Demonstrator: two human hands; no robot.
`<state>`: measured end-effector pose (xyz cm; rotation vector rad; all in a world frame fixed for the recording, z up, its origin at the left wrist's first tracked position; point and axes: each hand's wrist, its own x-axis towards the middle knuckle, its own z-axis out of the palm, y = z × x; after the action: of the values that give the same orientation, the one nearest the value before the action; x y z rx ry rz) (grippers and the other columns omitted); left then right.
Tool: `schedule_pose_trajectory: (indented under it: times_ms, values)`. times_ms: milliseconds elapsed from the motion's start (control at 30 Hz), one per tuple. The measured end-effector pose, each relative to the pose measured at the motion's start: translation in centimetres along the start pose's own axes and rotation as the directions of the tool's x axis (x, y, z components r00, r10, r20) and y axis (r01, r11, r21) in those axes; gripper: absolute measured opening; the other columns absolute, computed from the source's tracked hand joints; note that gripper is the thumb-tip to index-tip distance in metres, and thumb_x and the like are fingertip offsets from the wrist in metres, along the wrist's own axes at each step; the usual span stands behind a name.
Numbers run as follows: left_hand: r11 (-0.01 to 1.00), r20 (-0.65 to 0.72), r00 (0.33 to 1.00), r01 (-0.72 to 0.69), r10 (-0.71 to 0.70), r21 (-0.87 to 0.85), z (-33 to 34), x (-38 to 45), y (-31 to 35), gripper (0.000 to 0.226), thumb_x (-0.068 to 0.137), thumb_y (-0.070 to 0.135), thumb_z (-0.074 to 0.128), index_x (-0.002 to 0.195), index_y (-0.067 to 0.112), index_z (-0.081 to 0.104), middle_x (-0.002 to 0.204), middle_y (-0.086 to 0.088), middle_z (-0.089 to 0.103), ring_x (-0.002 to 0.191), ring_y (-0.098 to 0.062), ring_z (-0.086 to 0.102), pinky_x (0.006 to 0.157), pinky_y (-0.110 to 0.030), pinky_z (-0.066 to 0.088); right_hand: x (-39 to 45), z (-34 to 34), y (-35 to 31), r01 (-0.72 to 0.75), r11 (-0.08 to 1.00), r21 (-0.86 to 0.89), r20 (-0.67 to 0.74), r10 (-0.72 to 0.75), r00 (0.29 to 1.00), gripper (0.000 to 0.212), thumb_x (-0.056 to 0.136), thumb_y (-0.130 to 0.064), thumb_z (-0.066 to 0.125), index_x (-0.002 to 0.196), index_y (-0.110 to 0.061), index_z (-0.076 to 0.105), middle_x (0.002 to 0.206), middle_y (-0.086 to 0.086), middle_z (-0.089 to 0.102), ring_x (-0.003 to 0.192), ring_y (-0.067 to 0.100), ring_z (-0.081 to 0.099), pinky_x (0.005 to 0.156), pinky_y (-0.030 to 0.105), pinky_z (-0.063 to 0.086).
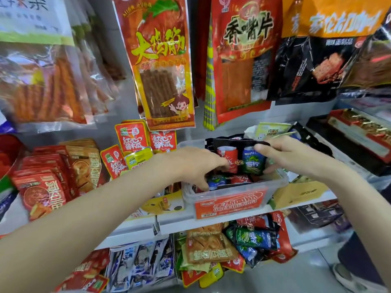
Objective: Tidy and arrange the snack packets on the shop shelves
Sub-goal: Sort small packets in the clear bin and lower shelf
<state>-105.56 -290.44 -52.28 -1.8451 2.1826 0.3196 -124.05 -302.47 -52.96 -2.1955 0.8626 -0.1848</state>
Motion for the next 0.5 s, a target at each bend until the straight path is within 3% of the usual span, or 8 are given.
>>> schedule_pose_trajectory:
  times_ms: [67, 133, 200, 300, 367, 400, 467, 500]
  values:
    - [0.999, 0.018, 0.999, -0.037, 0.037, 0.015, -0.1, -0.1, -0.3, 0.057, 0.085, 0.028, 0.063, 0.135, 0.027, 0.037, 0.135, 0.006, 0.047, 0.113, -0.013, 0.048, 0.070, -0.025, 0.038, 0.1, 0.0, 0.2, -0.015, 1.000, 0.025, 0.013, 0.015, 1.000, 0.070, 0.078, -0.057, 0.042, 0.082, 0.013, 0.047, 0.077, 0.029, 0.047, 0.079, 0.035, 0.068, 0.077, 0.034, 0.058]
    - [0.999, 0.084, 0.995, -0.049, 0.049, -0.009, -0.5, -0.2, -0.7, 0.055, 0.084, 0.028, 0.064, 0.134, 0.026, 0.040, 0.132, 0.005, 0.048, 0.112, -0.014, 0.047, 0.074, -0.025, 0.038, 0.4, 0.0, 0.3, -0.002, 0.998, 0.064, 0.018, 0.001, 1.000, 0.073, 0.072, -0.059, 0.043, 0.080, 0.014, 0.046, 0.079, 0.037, 0.046, 0.079, 0.039, 0.065, 0.077, 0.032, 0.058]
    - [0.998, 0.100, 0.993, -0.052, 0.056, -0.047, -0.6, -0.4, -0.9, 0.054, 0.084, 0.031, 0.065, 0.133, 0.026, 0.042, 0.131, 0.005, 0.049, 0.112, -0.014, 0.048, 0.081, -0.026, 0.041, 0.6, 0.1, 0.5, 0.009, 0.996, 0.091, 0.056, -0.014, 0.998, 0.089, 0.068, -0.063, 0.044, 0.096, 0.022, 0.045, 0.105, 0.050, 0.043, 0.093, 0.055, 0.054, 0.071, 0.021, 0.057]
    - [0.998, -0.074, 0.996, -0.047, 0.044, -0.036, -0.3, -0.4, -0.9, 0.031, 0.087, 0.031, 0.060, 0.117, 0.028, 0.057, 0.116, 0.009, 0.061, 0.098, -0.008, 0.054, 0.078, -0.028, 0.048, 0.2, 0.1, 0.1, -0.006, 0.995, 0.098, 0.080, -0.002, 0.997, 0.094, 0.067, -0.066, 0.044, 0.101, 0.022, 0.045, 0.111, 0.049, 0.041, 0.096, 0.053, 0.054, 0.072, 0.022, 0.057]
    - [0.999, -0.245, 0.969, 0.007, -0.018, -0.046, -0.3, -0.3, -0.8, 0.019, 0.089, 0.028, 0.056, 0.106, 0.025, 0.065, 0.100, 0.008, 0.066, 0.085, -0.008, 0.056, 0.070, -0.026, 0.045, -0.3, 0.1, -0.2, 0.012, 1.000, 0.022, 0.026, -0.012, 1.000, 0.070, 0.079, -0.056, 0.045, 0.084, 0.013, 0.053, 0.083, 0.042, 0.049, 0.076, 0.029, 0.068, 0.074, 0.031, 0.058]
    - [0.996, -0.307, 0.950, 0.034, -0.058, -0.083, -0.5, -0.1, -0.9, 0.017, 0.090, 0.027, 0.056, 0.103, 0.023, 0.066, 0.096, 0.006, 0.067, 0.082, -0.010, 0.056, 0.069, -0.026, 0.045, -0.5, 0.2, -0.6, 0.043, 0.999, -0.019, -0.048, -0.043, 0.998, 0.047, 0.088, -0.045, 0.046, 0.074, -0.001, 0.056, 0.069, 0.028, 0.047, 0.066, 0.020, 0.067, 0.070, 0.029, 0.057]
    - [0.986, -0.381, 0.915, 0.080, -0.131, -0.147, -0.9, 0.2, -1.2, 0.017, 0.091, 0.025, 0.056, 0.103, 0.019, 0.066, 0.094, 0.002, 0.067, 0.078, -0.011, 0.054, 0.068, -0.028, 0.045, -1.1, 0.4, -1.1, 0.180, 0.970, -0.161, -0.262, -0.218, 0.940, 0.015, 0.093, -0.024, 0.050, 0.095, -0.021, 0.064, 0.075, 0.001, 0.054, 0.064, 0.015, 0.064, 0.059, 0.015, 0.050]
    - [0.982, -0.406, 0.900, 0.105, -0.161, -0.157, -1.0, 0.4, -1.3, 0.017, 0.091, 0.025, 0.056, 0.103, 0.018, 0.066, 0.095, 0.001, 0.066, 0.078, -0.011, 0.053, 0.067, -0.028, 0.044, -1.4, 0.3, -1.1, 0.233, 0.948, -0.217, -0.361, -0.300, 0.883, 0.020, 0.092, -0.018, 0.052, 0.110, -0.022, 0.062, 0.086, -0.005, 0.058, 0.069, 0.009, 0.063, 0.058, 0.012, 0.049]
